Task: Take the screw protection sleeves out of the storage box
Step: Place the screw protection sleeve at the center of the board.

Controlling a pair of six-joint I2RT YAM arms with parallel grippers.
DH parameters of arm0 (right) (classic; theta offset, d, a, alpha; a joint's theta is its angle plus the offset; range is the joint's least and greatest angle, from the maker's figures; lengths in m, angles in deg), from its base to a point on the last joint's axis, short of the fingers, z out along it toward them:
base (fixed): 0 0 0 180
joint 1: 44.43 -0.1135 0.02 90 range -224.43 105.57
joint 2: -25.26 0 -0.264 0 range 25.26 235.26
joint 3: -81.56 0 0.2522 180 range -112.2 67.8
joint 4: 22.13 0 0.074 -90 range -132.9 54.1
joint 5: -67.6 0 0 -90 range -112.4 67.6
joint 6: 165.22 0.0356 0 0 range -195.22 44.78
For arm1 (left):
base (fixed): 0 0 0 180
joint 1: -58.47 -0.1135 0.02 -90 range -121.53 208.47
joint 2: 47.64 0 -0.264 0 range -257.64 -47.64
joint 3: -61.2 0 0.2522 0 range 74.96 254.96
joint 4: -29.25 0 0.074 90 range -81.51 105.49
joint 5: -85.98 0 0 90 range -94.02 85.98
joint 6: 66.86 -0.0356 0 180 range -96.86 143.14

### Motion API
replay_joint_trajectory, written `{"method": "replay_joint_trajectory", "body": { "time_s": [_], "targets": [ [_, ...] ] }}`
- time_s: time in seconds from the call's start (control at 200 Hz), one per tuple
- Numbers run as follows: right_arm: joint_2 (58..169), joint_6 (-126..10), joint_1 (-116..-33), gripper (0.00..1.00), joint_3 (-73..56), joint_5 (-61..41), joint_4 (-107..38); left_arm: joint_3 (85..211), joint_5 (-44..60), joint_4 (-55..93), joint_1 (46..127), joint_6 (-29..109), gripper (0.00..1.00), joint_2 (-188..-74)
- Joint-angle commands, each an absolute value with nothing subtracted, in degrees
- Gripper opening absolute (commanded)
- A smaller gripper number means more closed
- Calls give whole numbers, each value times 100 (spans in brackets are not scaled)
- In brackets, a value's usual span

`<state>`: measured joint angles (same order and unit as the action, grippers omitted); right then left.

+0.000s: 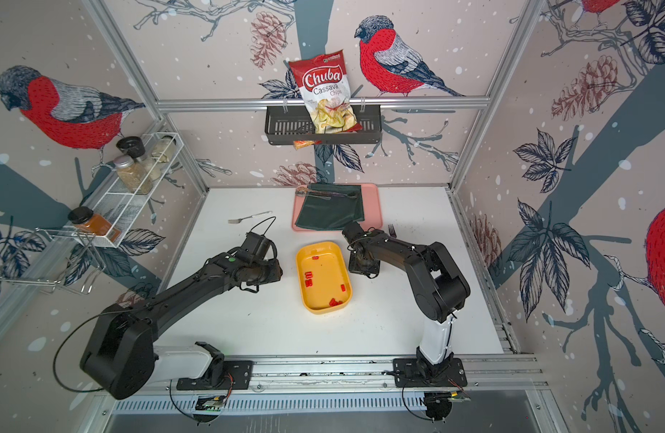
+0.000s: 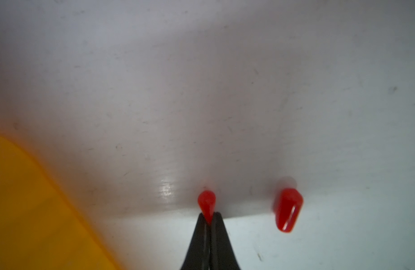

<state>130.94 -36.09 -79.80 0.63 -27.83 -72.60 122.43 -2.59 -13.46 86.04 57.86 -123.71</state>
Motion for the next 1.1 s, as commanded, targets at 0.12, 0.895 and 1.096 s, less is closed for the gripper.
{"method": "replay_joint_trajectory", "body": {
  "time_s": [0.12,0.895,1.096],
  "targets": [
    [13072,-3697,-8027,0,47,-2853,-7456,12209,-264,-1284,8614,5843,46,-12435],
    [12575,-3625,-7989,45,-84,-2831,-7648,12268,-162,-1298,8638,5858,46,-12384],
    [12167,-3576,-8000,47,-233,-2851,-7983,12435,-6,-1391,8780,5977,47,-12341]
  ]
}}
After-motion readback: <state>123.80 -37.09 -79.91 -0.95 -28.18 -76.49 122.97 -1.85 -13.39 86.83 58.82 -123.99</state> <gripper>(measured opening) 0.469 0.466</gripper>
